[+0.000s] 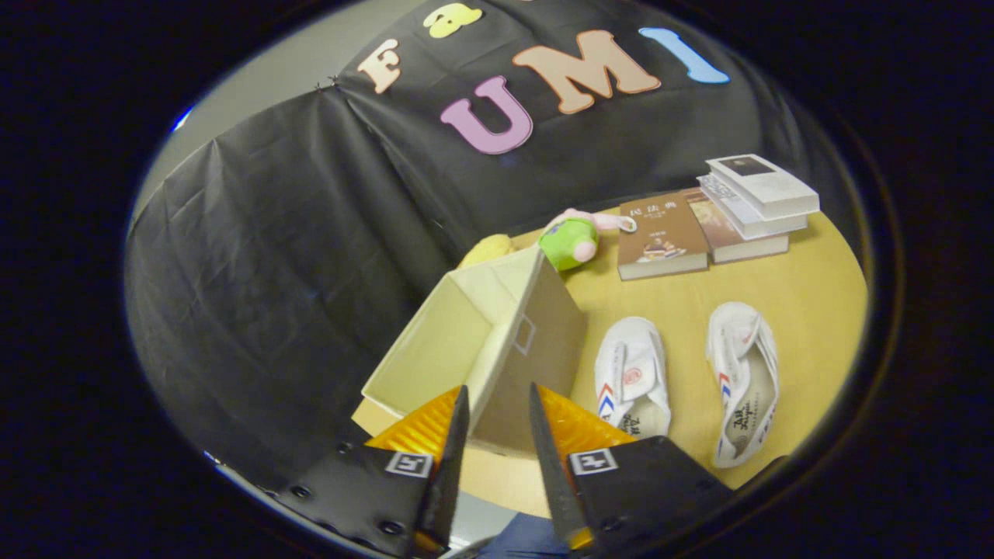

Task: Open the storage box then place both shoes into the box .Put the left shoe in first, then the right shoe, with the right side of both shoes facing outward in a uniform manner.

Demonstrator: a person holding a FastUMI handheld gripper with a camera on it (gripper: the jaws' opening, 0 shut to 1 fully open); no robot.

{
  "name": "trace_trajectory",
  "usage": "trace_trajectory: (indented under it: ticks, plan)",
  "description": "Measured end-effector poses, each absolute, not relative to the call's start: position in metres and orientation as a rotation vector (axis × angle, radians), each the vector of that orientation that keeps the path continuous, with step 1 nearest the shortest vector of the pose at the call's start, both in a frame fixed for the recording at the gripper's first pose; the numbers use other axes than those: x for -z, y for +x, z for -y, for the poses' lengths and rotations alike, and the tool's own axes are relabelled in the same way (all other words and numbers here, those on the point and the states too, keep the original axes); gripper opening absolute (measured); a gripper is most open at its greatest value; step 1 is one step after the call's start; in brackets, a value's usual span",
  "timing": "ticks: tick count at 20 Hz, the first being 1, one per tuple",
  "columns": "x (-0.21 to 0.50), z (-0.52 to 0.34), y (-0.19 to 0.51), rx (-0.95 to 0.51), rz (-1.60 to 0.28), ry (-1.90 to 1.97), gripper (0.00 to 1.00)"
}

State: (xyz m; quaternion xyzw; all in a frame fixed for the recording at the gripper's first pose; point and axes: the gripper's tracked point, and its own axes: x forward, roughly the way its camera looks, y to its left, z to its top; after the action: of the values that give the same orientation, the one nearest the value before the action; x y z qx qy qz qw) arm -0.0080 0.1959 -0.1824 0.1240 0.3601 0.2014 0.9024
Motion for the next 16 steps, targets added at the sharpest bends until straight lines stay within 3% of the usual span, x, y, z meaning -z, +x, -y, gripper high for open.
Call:
trace_trajectory:
  ticks: [5, 16]
  plan:
    - [0.218, -0.159, -0.013, -0.348, -0.822, 0.135, 0.93]
    - [0.279, -0.096, 0.012, -0.186, -0.951, -0.057, 0.94]
